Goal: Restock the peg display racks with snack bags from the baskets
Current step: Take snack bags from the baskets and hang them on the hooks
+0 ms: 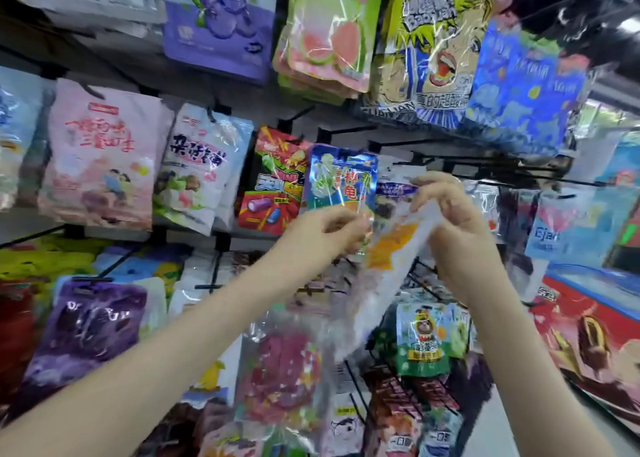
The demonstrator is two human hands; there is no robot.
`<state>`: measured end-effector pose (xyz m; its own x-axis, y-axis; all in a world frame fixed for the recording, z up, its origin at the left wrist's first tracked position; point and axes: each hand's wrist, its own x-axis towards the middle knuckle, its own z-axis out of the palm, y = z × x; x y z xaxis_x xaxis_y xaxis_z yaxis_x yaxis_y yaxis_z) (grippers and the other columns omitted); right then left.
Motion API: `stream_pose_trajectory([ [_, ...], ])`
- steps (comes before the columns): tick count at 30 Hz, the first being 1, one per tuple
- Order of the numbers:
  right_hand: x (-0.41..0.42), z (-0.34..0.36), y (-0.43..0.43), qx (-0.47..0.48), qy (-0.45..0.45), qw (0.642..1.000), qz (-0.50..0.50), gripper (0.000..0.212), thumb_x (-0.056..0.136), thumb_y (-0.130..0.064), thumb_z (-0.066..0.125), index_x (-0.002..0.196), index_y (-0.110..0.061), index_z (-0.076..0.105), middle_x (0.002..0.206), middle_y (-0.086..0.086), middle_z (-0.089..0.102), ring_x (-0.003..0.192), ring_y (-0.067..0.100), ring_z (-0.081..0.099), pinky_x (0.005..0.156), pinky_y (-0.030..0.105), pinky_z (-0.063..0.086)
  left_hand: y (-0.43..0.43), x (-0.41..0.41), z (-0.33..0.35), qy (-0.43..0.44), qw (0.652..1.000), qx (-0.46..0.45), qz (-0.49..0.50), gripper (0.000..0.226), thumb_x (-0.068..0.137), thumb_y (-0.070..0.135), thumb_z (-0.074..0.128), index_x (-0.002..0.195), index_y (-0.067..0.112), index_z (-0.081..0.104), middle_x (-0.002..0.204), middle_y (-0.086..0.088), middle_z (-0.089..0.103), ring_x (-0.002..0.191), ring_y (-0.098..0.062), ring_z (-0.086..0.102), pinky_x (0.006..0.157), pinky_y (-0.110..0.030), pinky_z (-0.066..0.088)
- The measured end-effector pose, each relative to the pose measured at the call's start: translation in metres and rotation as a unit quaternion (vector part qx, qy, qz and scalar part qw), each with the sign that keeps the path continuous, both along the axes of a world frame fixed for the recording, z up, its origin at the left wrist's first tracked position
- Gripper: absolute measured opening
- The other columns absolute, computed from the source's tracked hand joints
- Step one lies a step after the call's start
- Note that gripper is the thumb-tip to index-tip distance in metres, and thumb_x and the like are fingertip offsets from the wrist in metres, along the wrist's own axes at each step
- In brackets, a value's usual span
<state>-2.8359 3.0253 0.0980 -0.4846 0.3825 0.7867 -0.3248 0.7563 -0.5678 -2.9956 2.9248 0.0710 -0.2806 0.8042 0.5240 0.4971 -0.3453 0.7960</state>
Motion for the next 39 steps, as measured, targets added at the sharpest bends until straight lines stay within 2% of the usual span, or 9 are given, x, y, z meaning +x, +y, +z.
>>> stream_pose_trajectory([
  [4, 0.032, 0.014, 0.062, -0.024, 0.054, 0.985, -0.160, 0.025, 0.089, -0.007, 0.057, 0.074, -0.027, 0.057, 0.066, -0.009, 0.053, 0.059, 0.009, 0.046, 0.056, 0.025, 0.039, 0.029, 0.007, 0.009, 0.211, 0.958, 0.105, 0.163, 0.036, 0.096, 0.037, 0.053, 0.130, 0.025, 0.056, 0.139, 0.003, 0.051, 0.128, -0.014, 0.044, 0.110, -0.034, 0.032],
  [9, 0.042, 0.025, 0.132, -0.014, 0.065, 0.944, -0.323, 0.011, 0.085, -0.016, 0.062, 0.076, -0.022, 0.060, 0.075, 0.003, 0.063, 0.072, 0.023, 0.062, 0.073, 0.049, 0.054, 0.075, -0.006, 0.012, 0.441, 0.858, 0.075, 0.254, 0.059, 0.096, 0.047, 0.046, 0.150, 0.028, 0.030, 0.161, -0.009, 0.005, 0.148, -0.027, 0.000, 0.117, -0.047, -0.005],
  [14, 0.036, 0.036, 0.152, -0.008, 0.096, 0.921, -0.378, 0.005, 0.089, -0.006, 0.060, 0.092, -0.002, 0.062, 0.073, -0.010, 0.056, 0.060, -0.012, 0.055, 0.058, 0.008, 0.043, 0.095, -0.010, 0.003, 0.492, 0.822, 0.047, 0.284, 0.070, 0.094, 0.051, 0.048, 0.153, 0.029, 0.016, 0.160, -0.012, -0.011, 0.146, -0.031, -0.018, 0.104, -0.045, -0.030],
  [21, 0.039, 0.040, 0.161, -0.054, 0.096, 0.933, -0.343, 0.010, 0.093, -0.007, 0.054, 0.093, -0.009, 0.063, 0.081, 0.008, 0.067, 0.065, 0.006, 0.066, 0.070, 0.027, 0.055, 0.105, -0.015, 0.000, 0.490, 0.821, 0.025, 0.293, 0.070, 0.095, 0.050, 0.044, 0.154, 0.026, 0.012, 0.160, -0.013, -0.013, 0.146, -0.031, -0.015, 0.111, -0.048, -0.020],
  [25, 0.036, 0.045, 0.157, -0.051, 0.103, 0.929, -0.351, 0.009, 0.092, -0.004, 0.054, 0.091, -0.006, 0.063, 0.078, 0.002, 0.065, 0.061, -0.001, 0.063, 0.064, 0.017, 0.052, 0.111, -0.005, 0.000, 0.483, 0.818, 0.062, 0.304, 0.065, 0.092, 0.045, 0.053, 0.148, 0.020, 0.032, 0.160, -0.015, 0.004, 0.147, -0.034, 0.005, 0.116, -0.053, -0.001],
  [28, 0.034, 0.051, 0.159, -0.099, 0.098, 0.931, -0.337, 0.008, 0.093, -0.007, 0.055, 0.093, -0.009, 0.063, 0.080, 0.002, 0.064, 0.067, 0.008, 0.062, 0.068, 0.023, 0.052, 0.119, 0.006, 0.004, 0.488, 0.811, 0.094, 0.309, 0.059, 0.086, 0.044, 0.062, 0.138, 0.017, 0.049, 0.156, -0.018, 0.023, 0.143, -0.037, 0.024, 0.114, -0.055, 0.015],
  [33, 0.022, 0.051, 0.163, -0.154, 0.059, 0.930, -0.327, 0.021, 0.097, -0.013, 0.042, 0.111, -0.009, 0.057, 0.091, 0.001, 0.060, 0.074, 0.014, 0.059, 0.084, 0.039, 0.051, 0.129, 0.005, 0.006, 0.492, 0.806, 0.084, 0.318, 0.056, 0.088, 0.041, 0.060, 0.136, 0.015, 0.049, 0.156, -0.018, 0.023, 0.143, -0.037, 0.022, 0.114, -0.056, 0.012],
  [36, 0.011, 0.040, 0.166, -0.157, 0.033, 0.943, -0.293, 0.061, 0.093, -0.030, 0.054, 0.144, -0.016, 0.024, 0.130, 0.009, 0.049, 0.106, 0.021, 0.057, 0.100, 0.045, 0.045, 0.132, 0.001, 0.004, 0.496, 0.802, 0.086, 0.322, 0.052, 0.081, 0.037, 0.069, 0.126, 0.012, 0.059, 0.149, -0.020, 0.036, 0.137, -0.039, 0.035, 0.111, -0.059, 0.021],
  [39, -0.007, 0.023, 0.170, -0.069, 0.025, 0.937, -0.342, 0.078, 0.086, -0.027, 0.068, 0.142, -0.015, 0.015, 0.143, 0.008, 0.031, 0.128, 0.020, 0.037, 0.109, 0.036, 0.032, 0.133, -0.004, 0.001, 0.497, 0.797, 0.121, 0.323, 0.046, 0.088, 0.039, 0.056, 0.124, 0.012, 0.061, 0.144, -0.020, 0.044, 0.133, -0.038, 0.042, 0.109, -0.058, 0.027],
])
